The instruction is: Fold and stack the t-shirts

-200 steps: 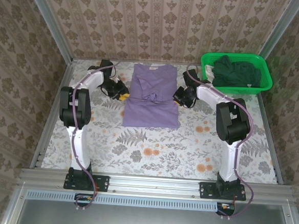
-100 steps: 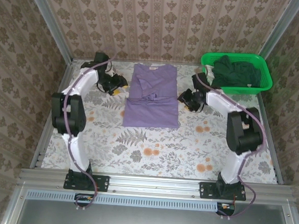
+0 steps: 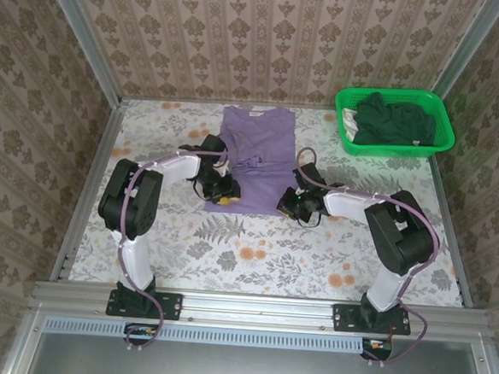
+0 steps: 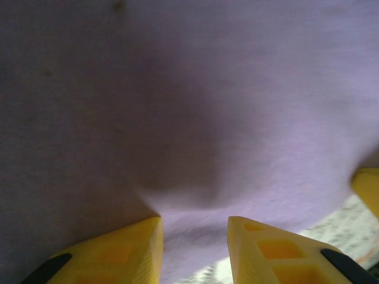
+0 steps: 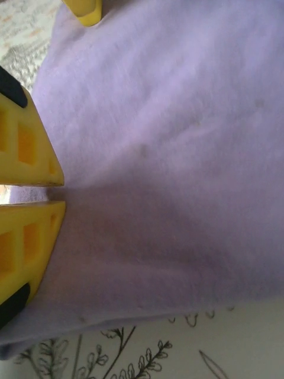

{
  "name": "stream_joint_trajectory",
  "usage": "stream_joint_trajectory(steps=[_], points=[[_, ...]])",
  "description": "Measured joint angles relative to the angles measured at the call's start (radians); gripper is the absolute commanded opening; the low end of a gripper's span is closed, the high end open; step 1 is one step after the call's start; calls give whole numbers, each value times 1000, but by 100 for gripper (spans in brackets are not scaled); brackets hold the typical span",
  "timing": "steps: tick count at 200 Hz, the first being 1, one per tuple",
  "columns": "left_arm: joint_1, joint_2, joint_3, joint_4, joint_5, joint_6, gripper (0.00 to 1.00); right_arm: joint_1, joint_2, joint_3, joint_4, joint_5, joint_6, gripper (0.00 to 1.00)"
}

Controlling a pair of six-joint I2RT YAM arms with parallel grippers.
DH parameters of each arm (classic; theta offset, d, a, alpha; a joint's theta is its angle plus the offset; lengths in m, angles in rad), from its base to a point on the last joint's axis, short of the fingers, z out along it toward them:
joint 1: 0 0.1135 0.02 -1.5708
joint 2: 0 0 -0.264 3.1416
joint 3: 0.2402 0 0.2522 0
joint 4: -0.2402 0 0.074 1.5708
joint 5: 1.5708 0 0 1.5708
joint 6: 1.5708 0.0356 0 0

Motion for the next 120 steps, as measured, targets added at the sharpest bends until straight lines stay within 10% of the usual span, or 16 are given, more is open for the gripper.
stream_joint_trajectory(steps=[120], points=[[-103, -416, -499, 65, 15, -46, 42, 233, -434, -418, 34, 73, 90, 22]])
